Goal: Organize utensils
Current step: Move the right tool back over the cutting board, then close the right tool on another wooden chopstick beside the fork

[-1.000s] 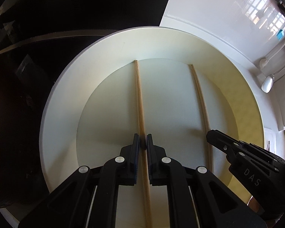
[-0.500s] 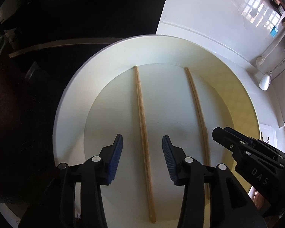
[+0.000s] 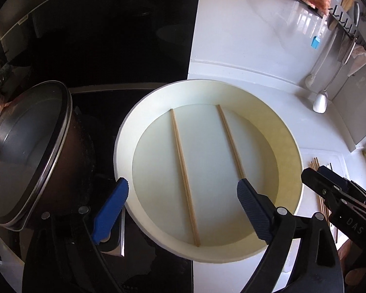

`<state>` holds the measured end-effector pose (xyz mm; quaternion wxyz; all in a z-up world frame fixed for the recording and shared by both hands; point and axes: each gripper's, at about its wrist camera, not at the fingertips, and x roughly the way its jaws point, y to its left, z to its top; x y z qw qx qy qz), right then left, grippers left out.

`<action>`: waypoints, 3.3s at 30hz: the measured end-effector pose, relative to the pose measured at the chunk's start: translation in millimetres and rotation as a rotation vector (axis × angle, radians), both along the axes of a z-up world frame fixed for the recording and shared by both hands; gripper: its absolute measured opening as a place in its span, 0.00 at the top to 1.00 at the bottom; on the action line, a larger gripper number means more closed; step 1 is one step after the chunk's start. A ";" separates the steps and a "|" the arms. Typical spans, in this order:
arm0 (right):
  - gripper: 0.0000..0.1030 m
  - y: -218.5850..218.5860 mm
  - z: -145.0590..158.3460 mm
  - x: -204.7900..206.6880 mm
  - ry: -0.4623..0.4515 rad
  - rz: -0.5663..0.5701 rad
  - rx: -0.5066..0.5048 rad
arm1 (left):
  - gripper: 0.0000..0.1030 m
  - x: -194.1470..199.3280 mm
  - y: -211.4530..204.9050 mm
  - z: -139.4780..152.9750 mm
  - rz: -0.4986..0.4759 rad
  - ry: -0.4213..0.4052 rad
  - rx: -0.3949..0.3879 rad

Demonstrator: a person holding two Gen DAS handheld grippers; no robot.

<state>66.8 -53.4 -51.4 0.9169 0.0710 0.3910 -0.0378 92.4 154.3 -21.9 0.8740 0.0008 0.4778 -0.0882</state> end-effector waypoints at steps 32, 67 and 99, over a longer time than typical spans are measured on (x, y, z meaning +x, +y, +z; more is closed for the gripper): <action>0.46 -268.3 -39.7 -186.6 0.031 -0.152 -0.015 | 0.08 -120.5 -245.4 -54.7 0.026 0.005 0.014; 0.45 -252.8 -59.3 -174.9 -0.122 -0.142 -0.043 | 0.08 -106.6 -267.3 -110.8 0.031 -0.055 0.028; 0.45 -252.6 -63.3 -154.4 -0.099 -0.154 -0.079 | 0.06 -101.9 -243.6 -104.3 0.106 -0.065 0.046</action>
